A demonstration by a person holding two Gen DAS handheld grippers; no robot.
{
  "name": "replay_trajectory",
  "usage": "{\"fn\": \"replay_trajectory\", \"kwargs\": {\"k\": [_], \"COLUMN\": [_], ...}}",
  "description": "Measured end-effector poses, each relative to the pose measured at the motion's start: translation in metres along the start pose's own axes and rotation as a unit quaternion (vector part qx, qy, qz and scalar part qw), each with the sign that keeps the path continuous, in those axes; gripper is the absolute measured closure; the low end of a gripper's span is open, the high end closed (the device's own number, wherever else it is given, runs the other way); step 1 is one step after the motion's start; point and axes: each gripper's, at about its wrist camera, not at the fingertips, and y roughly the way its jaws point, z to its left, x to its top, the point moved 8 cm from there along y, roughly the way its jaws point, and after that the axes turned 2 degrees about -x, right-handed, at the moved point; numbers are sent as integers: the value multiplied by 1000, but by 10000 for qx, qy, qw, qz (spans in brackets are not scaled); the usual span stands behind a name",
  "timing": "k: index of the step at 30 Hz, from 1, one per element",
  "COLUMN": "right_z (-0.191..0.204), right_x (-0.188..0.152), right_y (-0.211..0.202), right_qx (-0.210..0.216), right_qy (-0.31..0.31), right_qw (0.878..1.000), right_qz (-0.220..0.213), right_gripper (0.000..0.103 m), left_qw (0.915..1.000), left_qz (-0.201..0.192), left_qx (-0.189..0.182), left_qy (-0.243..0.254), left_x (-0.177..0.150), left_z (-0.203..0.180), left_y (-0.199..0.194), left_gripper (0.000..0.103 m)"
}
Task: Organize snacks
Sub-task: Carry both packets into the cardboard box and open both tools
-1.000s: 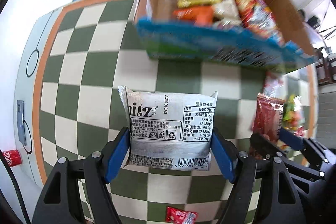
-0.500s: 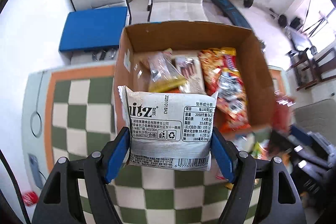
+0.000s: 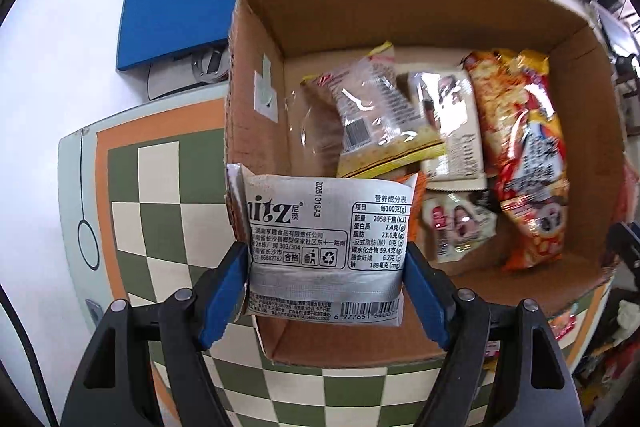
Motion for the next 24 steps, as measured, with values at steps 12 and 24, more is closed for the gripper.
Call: {"fn": "replay_trajectory", "kwargs": {"k": [12,24], "right_z": [-3,0], "right_x": [-7,-9], "right_y": [21,13], "right_qx": [96,157], "right_qy": [179,198], "right_qw": [9990,9989], "right_qz": [394,403], "right_gripper": [11,9], "left_qw": [9988,9962], "left_qz": [306,293], "left_qx": [-261,-681], "left_qy": [-268,-457], "left_x": [-5,-13], "left_z": [1,-3], "left_y": [13,0], "left_gripper": [23,23]}}
